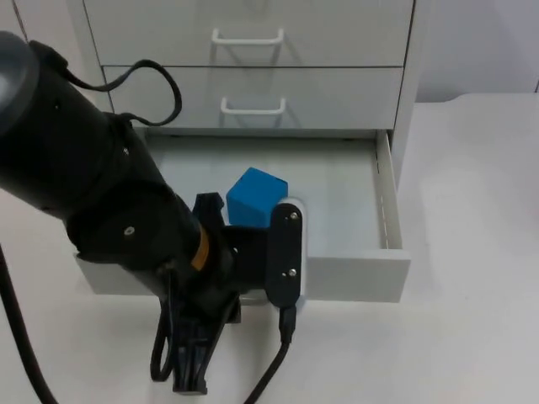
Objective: Open the drawer with the left hand, place the block into the drawer with the right hand, then close the drawer with the left hand.
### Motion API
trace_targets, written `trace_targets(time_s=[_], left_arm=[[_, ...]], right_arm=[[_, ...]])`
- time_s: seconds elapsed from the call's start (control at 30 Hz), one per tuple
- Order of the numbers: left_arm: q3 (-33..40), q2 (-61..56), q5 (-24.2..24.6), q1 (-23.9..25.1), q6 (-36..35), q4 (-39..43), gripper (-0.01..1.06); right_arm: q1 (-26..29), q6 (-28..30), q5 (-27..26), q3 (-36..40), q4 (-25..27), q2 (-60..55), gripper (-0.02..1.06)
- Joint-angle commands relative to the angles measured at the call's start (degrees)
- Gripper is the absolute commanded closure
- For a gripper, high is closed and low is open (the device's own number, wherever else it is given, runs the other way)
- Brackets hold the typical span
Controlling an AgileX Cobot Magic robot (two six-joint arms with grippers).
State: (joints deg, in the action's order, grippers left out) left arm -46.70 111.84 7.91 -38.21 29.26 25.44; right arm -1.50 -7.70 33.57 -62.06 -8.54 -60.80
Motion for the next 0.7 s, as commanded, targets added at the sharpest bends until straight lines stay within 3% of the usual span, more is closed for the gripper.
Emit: trace_targets(time_s=[0.0,0.17,0.3,0.67], left_arm=[[-0.62,0.14,-1.24,0.3,-2.0,2.39,1.05],[-0.62,0.14,-1.24,0.3,-11.06,11.25,1.05],[-3.17,0.14,1.61,0.3,-27.67,26.46,1.05],[-6.04,2.59,2.94,0.3,-46.57,47.44,1.05]], right_arm=[[0.13,0.04,-0.44,0.3,-0.32,0.42,0.0],[0.13,0.05,-0.44,0.3,-0.32,0.42,0.0],[0.13,0.05,-0.44,0.3,-0.32,0.42,0.0],[0.13,0.05,-0.58,0.3,-0.32,0.42,0.0]])
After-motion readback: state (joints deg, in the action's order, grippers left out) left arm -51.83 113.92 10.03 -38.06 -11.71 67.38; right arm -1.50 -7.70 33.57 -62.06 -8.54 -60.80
